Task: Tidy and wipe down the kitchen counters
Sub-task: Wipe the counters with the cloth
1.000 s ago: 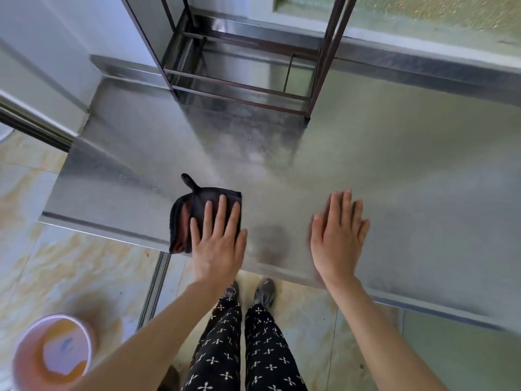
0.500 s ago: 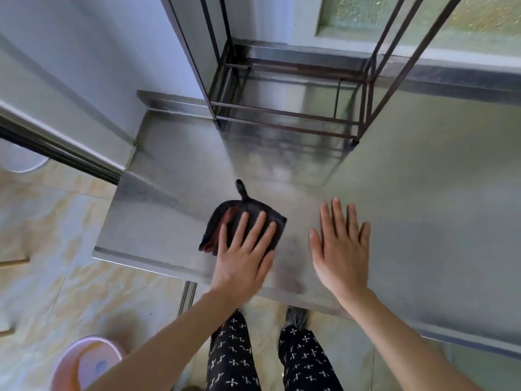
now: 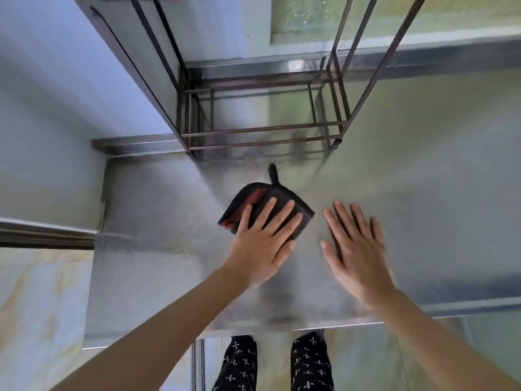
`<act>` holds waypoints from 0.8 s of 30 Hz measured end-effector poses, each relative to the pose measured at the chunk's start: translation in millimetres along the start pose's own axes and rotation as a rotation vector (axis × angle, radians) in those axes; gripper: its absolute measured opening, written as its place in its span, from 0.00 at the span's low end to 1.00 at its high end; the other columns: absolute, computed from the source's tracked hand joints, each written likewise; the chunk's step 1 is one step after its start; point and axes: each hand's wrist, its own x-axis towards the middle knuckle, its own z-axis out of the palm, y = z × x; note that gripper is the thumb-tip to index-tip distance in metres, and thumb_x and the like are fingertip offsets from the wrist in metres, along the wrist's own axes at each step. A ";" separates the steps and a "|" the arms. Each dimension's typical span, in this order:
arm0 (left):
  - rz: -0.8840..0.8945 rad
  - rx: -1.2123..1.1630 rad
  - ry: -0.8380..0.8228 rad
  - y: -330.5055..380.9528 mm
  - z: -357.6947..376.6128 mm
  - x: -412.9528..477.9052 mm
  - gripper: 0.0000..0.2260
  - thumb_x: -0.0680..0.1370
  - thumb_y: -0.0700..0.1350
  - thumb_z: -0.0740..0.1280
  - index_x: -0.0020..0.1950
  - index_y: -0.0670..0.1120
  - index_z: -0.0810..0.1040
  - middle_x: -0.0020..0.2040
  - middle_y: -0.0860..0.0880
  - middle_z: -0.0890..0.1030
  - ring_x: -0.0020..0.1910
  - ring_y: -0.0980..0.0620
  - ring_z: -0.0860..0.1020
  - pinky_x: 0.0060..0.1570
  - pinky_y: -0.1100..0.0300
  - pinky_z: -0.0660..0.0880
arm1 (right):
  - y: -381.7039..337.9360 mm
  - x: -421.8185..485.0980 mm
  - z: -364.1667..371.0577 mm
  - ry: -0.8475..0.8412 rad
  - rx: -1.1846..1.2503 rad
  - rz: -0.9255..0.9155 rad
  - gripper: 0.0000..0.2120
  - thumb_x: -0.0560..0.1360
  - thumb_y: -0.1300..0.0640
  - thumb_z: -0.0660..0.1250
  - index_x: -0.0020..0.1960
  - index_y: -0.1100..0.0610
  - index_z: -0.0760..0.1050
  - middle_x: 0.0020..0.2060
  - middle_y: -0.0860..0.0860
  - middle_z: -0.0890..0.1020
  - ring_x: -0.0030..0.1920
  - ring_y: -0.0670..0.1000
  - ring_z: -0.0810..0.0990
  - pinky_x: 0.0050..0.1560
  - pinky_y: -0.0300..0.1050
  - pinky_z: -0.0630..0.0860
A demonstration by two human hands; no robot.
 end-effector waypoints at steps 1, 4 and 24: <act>0.127 0.019 -0.011 -9.0 1.6 -2.6 0.21 0.79 0.56 0.50 0.72 0.55 0.63 0.73 0.53 0.64 0.72 0.48 0.60 0.68 0.41 0.57 | 0.1 -0.2 -0.9 -0.009 -0.010 0.003 0.27 0.78 0.43 0.45 0.73 0.53 0.62 0.73 0.51 0.64 0.72 0.57 0.61 0.67 0.58 0.55; 0.152 0.052 0.078 -41.0 0.8 28.8 0.21 0.80 0.56 0.50 0.71 0.54 0.66 0.72 0.53 0.66 0.71 0.47 0.63 0.67 0.44 0.55 | 0.3 0.8 -2.7 -0.019 -0.037 0.015 0.28 0.79 0.42 0.42 0.73 0.52 0.61 0.73 0.51 0.64 0.72 0.57 0.61 0.68 0.57 0.54; -0.294 0.003 0.090 -69.4 -5.9 -2.3 0.22 0.79 0.54 0.48 0.71 0.52 0.65 0.72 0.49 0.66 0.71 0.42 0.63 0.66 0.39 0.57 | -5.9 -2.5 -5.5 -0.074 -0.024 0.041 0.29 0.77 0.42 0.43 0.75 0.51 0.58 0.75 0.49 0.60 0.74 0.56 0.58 0.70 0.58 0.57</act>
